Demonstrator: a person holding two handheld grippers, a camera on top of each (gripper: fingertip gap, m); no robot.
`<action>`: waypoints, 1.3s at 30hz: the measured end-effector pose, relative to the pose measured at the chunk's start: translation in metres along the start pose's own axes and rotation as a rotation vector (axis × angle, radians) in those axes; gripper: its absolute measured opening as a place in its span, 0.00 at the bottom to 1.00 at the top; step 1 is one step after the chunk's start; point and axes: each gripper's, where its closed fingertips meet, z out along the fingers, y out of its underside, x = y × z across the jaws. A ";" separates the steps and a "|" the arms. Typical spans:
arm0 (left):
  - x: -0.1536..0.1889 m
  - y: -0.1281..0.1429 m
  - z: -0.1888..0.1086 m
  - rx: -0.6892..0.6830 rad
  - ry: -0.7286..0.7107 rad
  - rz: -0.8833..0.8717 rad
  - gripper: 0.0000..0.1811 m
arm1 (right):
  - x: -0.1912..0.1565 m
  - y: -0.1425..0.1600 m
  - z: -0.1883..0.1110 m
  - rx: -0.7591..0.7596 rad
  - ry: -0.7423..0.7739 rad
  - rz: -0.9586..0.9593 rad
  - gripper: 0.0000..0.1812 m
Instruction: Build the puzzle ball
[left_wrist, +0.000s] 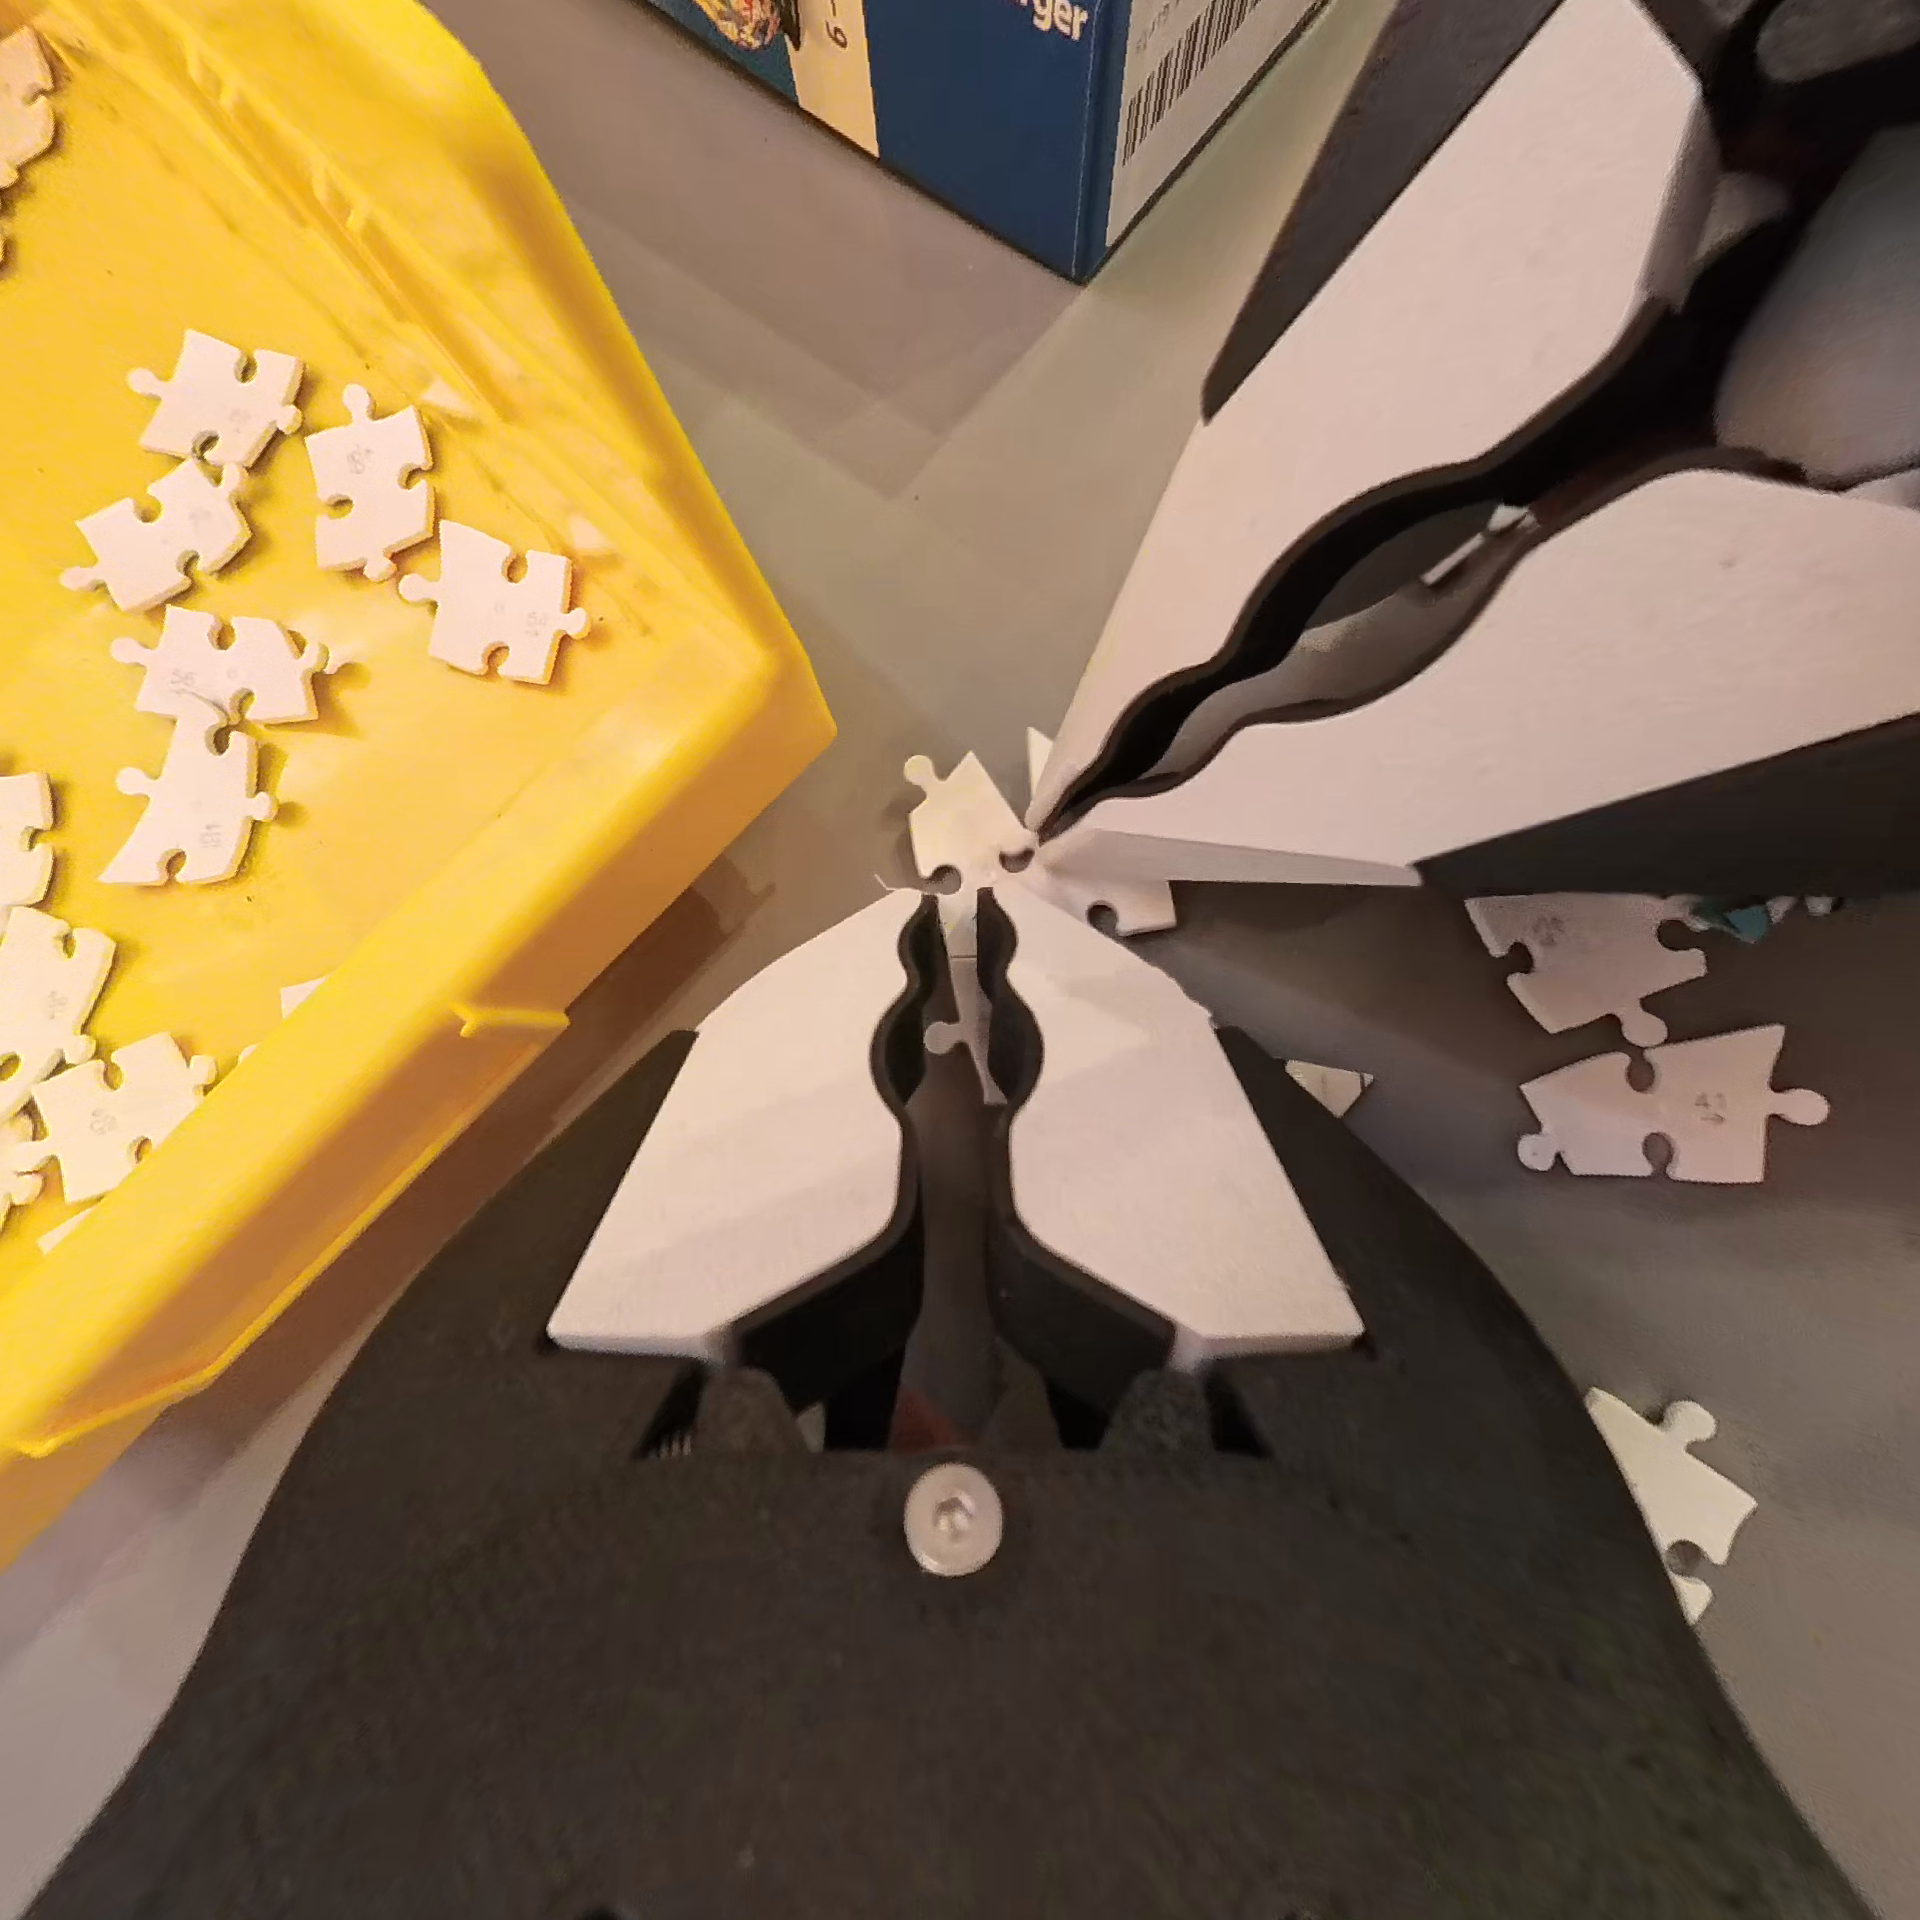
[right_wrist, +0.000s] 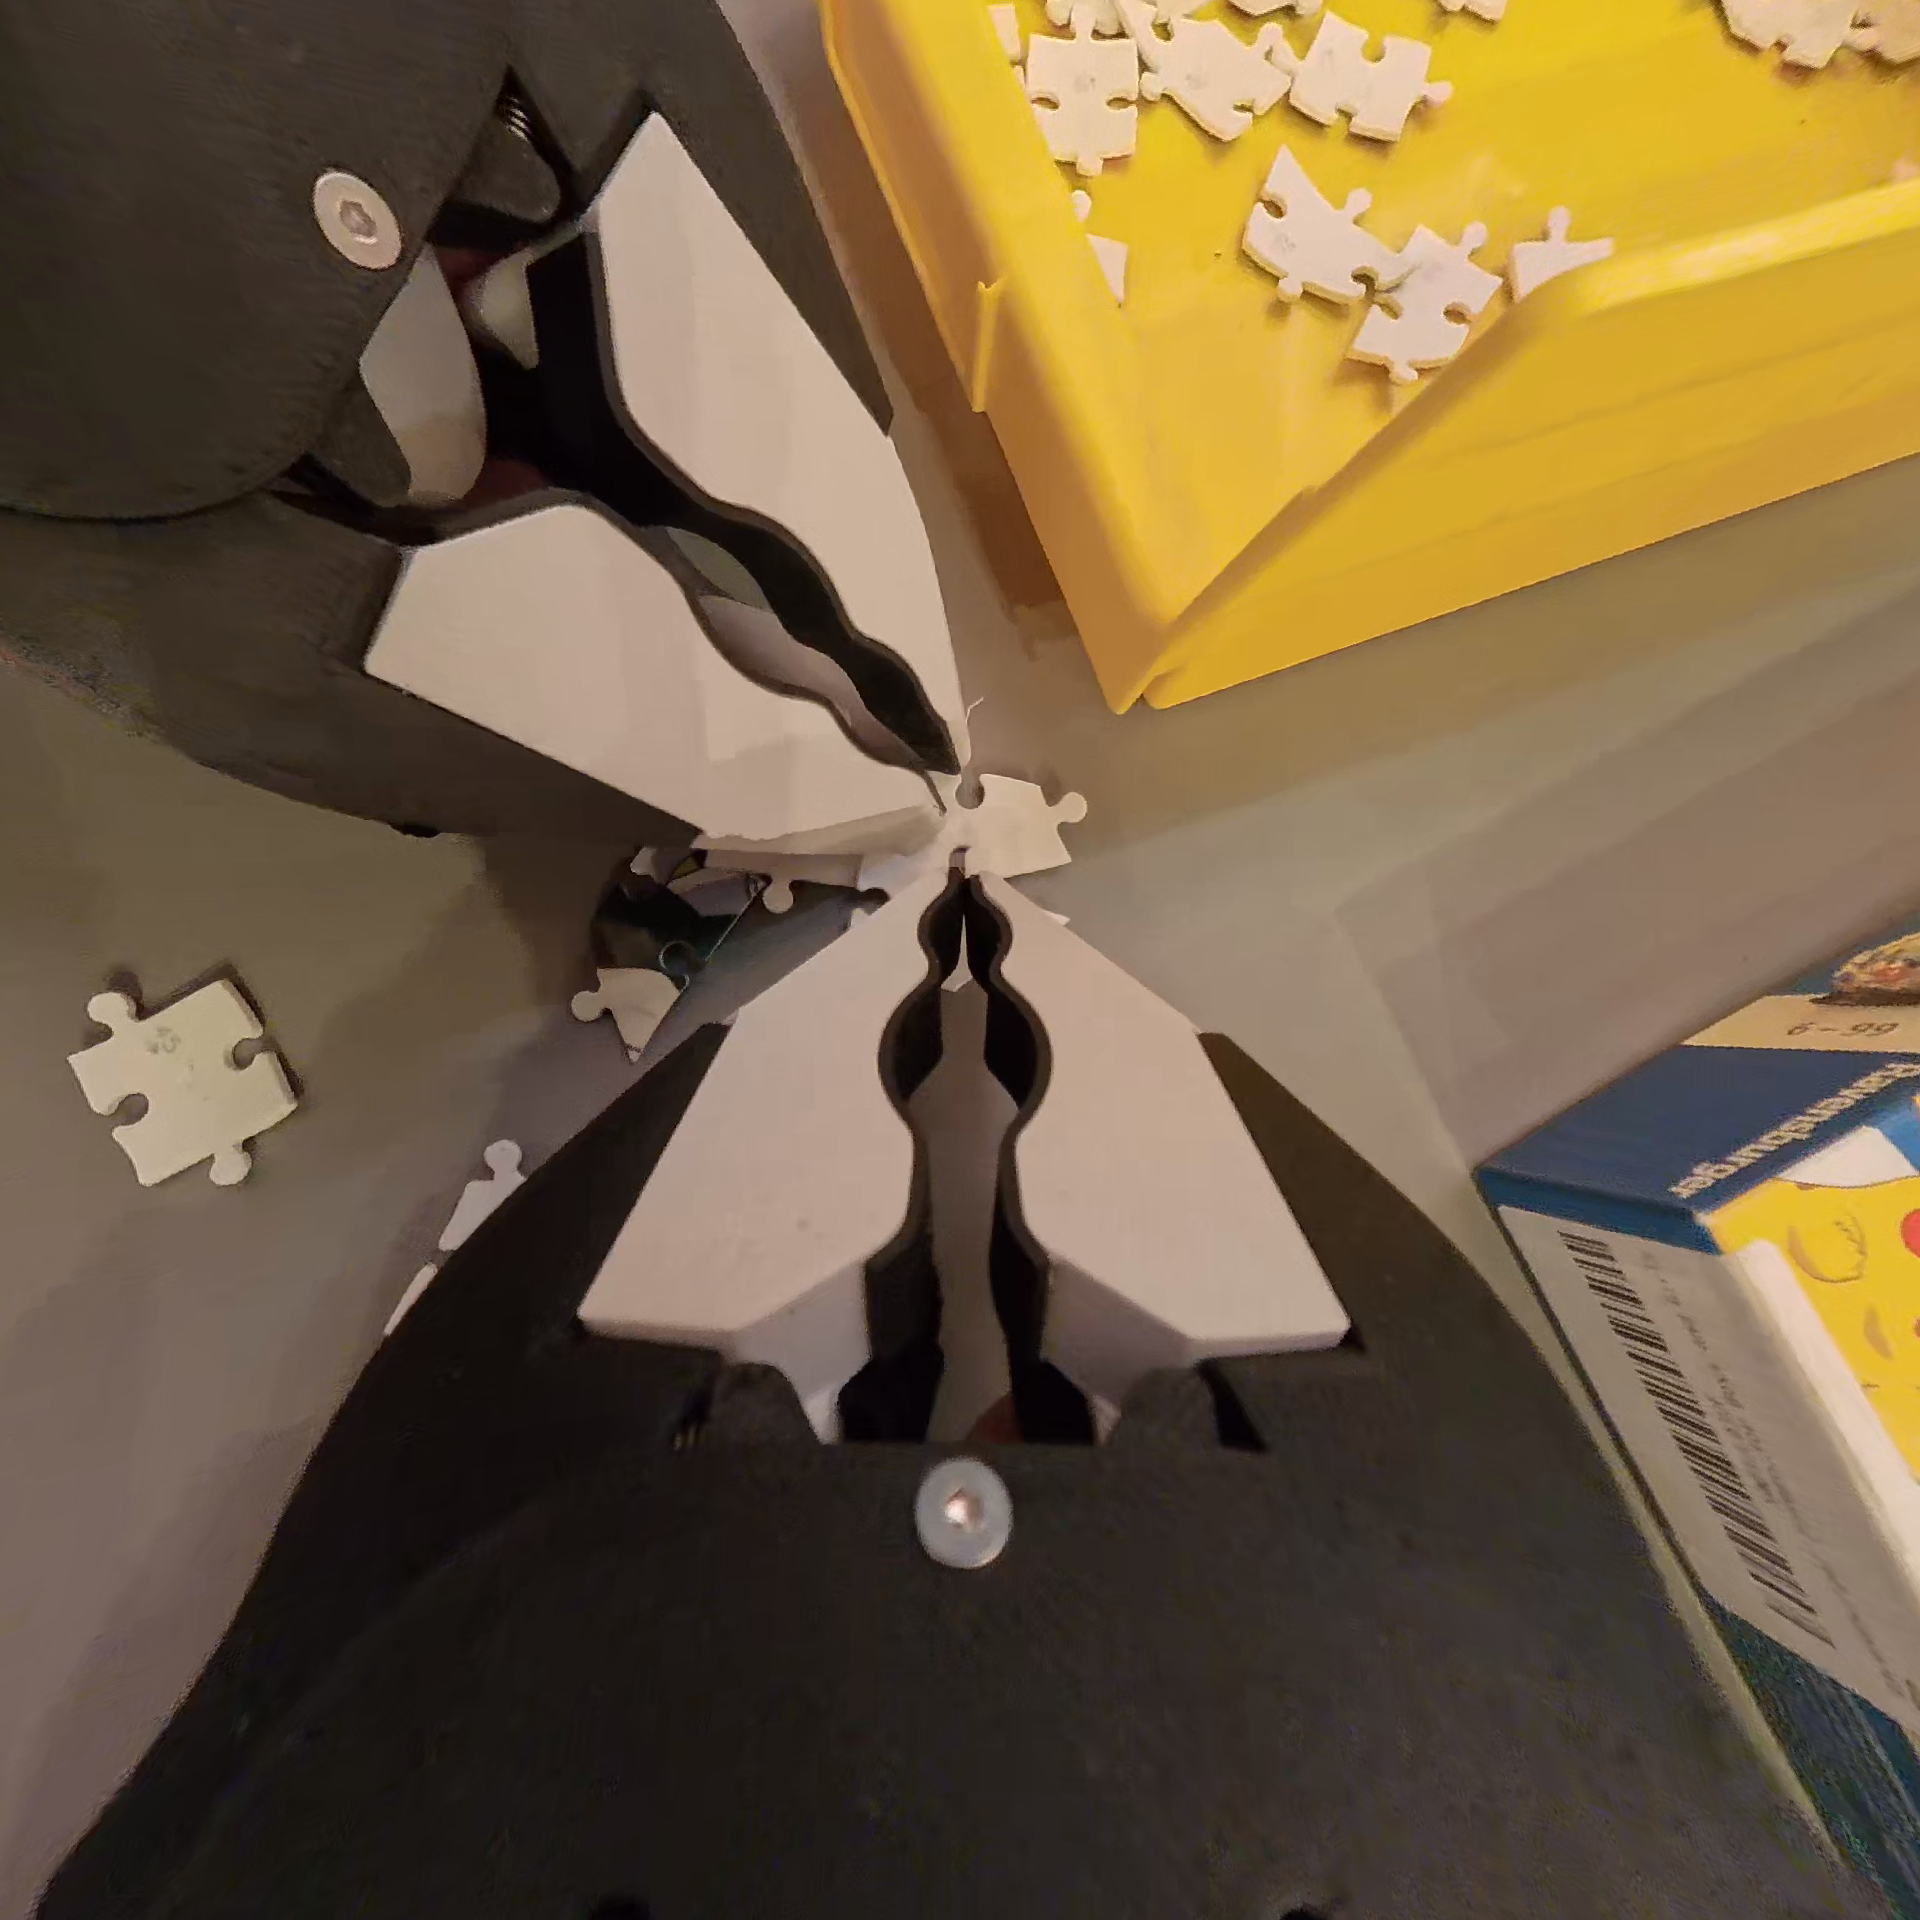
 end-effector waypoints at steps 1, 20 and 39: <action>0.000 0.000 0.000 -0.001 0.000 0.001 0.04 | 0.000 0.000 0.000 -0.012 -0.008 0.000 0.00; -0.001 -0.001 0.002 -0.006 0.000 0.006 0.04 | -0.001 0.002 0.000 -0.061 -0.095 -0.140 0.00; -0.001 -0.002 0.002 0.002 0.016 -0.015 0.04 | 0.000 0.000 0.003 -0.102 -0.188 0.099 0.00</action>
